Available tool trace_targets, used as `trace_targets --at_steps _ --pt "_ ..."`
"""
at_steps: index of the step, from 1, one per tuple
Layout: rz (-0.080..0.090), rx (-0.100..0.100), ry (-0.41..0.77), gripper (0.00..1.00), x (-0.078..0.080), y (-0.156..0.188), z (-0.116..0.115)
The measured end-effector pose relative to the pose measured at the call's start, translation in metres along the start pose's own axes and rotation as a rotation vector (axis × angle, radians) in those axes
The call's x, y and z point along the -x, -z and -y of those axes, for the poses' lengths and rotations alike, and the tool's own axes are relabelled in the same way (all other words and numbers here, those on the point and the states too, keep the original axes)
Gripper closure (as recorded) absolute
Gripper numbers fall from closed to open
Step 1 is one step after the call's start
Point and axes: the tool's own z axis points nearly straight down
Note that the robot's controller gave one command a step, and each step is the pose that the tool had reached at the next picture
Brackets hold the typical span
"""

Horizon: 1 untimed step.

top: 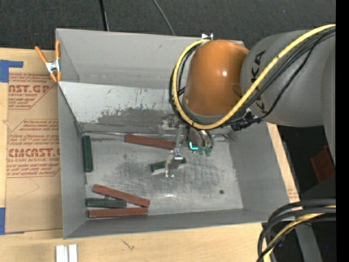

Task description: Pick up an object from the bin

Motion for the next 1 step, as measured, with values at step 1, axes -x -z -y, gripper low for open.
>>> trace_targets --at_steps 1 --pt "0.008 0.001 -0.001 0.00 0.0017 0.0040 0.0004"
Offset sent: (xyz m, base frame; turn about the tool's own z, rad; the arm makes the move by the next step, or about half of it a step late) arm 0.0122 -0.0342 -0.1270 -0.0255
